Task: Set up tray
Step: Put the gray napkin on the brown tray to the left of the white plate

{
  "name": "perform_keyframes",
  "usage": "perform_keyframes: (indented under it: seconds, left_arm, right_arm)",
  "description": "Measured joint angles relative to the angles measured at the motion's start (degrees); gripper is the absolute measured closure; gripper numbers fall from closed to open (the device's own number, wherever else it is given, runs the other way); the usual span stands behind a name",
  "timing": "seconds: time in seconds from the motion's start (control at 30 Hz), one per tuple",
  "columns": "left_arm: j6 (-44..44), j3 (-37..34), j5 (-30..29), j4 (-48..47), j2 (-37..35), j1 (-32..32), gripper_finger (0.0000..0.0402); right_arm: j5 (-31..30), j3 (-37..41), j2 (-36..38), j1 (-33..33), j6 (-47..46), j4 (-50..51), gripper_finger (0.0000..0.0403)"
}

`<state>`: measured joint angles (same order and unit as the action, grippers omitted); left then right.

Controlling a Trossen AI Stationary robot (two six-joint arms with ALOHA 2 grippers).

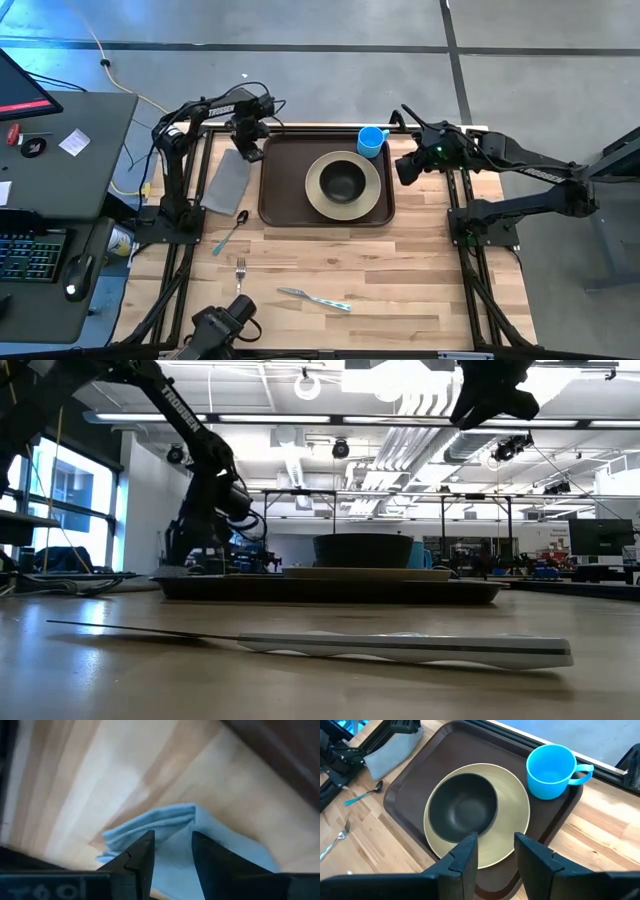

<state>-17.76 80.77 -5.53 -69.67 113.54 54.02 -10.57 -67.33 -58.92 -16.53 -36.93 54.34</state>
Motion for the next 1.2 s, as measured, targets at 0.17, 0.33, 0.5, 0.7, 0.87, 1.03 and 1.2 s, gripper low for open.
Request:
perform_keyframes:
  seconds: [0.17, 0.33, 0.5, 0.7, 0.87, 1.03, 1.2]
  left_arm:
    - [0.3, 0.0, 1.7, -2.2, 0.1, -0.2, 0.0239]
    - [1.1, 0.0, 1.1, -3.4, -1.1, -0.4, 0.0239]
    - [1.8, 0.0, 0.9, -3.8, -3.5, -0.4, 0.0238]
    - [3.0, 0.0, 1.5, -2.1, -8.3, -0.4, 0.0238]
    - [-1.9, -0.3, 8.3, -0.9, -9.3, -0.4, 0.0238]
    - [-16.2, -5.4, 2.1, 4.5, -9.2, -0.4, 0.0238]
    - [-21.5, -8.1, -3.5, 10.8, -9.2, -0.4, 0.0238]
  right_arm:
    - [0.1, 0.0, 0.0, 0.0, -0.3, 0.0, 0.0284]
    - [0.4, 0.0, 0.0, 0.0, -0.2, 0.2, 0.0284]
    - [0.0, 0.0, 0.0, 0.0, -0.1, 0.4, 0.0284]
    - [-0.4, 0.0, 0.0, 0.0, 0.1, 0.4, 0.0284]
    - [-0.5, 0.0, 0.0, 0.0, 1.3, 0.4, 0.0284]
    - [-0.1, 0.0, 0.0, 0.0, 1.0, 0.4, 0.0284]
    - [0.2, 0.0, 0.0, 0.0, 1.0, 0.4, 0.0284]
